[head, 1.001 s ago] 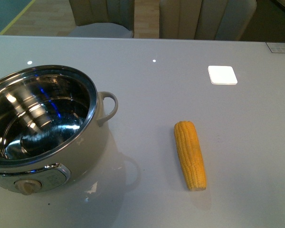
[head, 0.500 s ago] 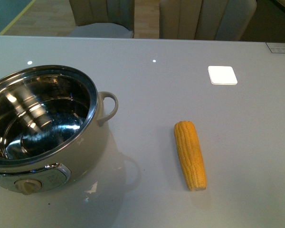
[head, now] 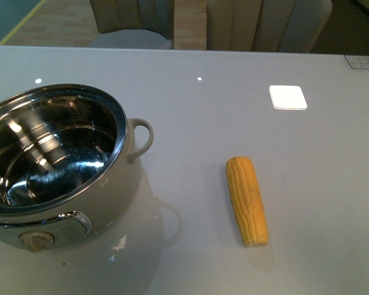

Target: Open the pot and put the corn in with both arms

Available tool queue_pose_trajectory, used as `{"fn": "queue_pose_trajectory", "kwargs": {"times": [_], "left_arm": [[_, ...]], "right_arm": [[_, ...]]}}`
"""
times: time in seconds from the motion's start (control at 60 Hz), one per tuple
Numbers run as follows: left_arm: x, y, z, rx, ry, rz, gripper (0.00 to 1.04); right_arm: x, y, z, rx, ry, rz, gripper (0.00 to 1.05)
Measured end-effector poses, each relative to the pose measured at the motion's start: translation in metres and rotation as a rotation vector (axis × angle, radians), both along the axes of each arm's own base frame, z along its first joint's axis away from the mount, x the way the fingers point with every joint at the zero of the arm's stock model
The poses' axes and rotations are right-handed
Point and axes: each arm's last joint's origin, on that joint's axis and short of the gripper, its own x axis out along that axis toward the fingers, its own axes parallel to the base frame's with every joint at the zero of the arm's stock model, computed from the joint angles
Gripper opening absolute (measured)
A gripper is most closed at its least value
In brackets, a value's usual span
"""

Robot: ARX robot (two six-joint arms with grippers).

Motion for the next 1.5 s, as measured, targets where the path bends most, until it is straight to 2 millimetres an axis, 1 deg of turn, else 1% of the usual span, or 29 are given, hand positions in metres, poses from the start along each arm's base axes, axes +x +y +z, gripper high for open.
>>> {"fn": "queue_pose_trajectory", "kwargs": {"times": [0.384,0.901,0.967,1.017,1.234,1.284,1.418,1.434,1.451,1.468,1.501], "left_arm": [[-0.013,0.000,0.003,0.000,-0.011,0.000,0.03],[-0.025,0.000,0.002,0.000,-0.011,0.000,0.03],[-0.032,0.000,-0.002,0.000,0.021,0.000,0.03],[-0.035,0.000,-0.001,0.000,0.001,0.000,0.03],[-0.036,0.000,0.000,0.000,-0.006,0.000,0.04],[-0.036,0.000,0.000,0.000,-0.006,0.000,0.11],[-0.036,0.000,0.000,0.000,-0.006,0.000,0.36],[-0.036,0.000,0.000,0.000,-0.006,0.000,0.38],[-0.036,0.000,0.000,0.000,-0.006,0.000,0.43],[-0.036,0.000,0.000,0.000,-0.006,0.000,0.45],[-0.036,0.000,0.000,0.000,-0.006,0.000,0.52]], "right_arm": [[0.000,0.000,0.000,0.000,0.000,0.000,0.96],[0.000,0.000,0.000,0.000,0.000,0.000,0.96],[0.000,0.000,0.000,0.000,0.000,0.000,0.96],[0.000,0.000,0.000,0.000,0.000,0.000,0.96],[0.000,0.000,0.000,0.000,0.000,0.000,0.96],[0.000,0.000,0.000,0.000,0.000,0.000,0.96],[0.000,0.000,0.000,0.000,0.000,0.000,0.96],[0.000,0.000,0.000,0.000,0.000,0.000,0.96],[0.000,0.000,0.000,0.000,0.000,0.000,0.96],[0.000,0.000,0.000,0.000,0.000,0.000,0.96],[0.000,0.000,0.000,0.000,0.000,0.000,0.96]]}}
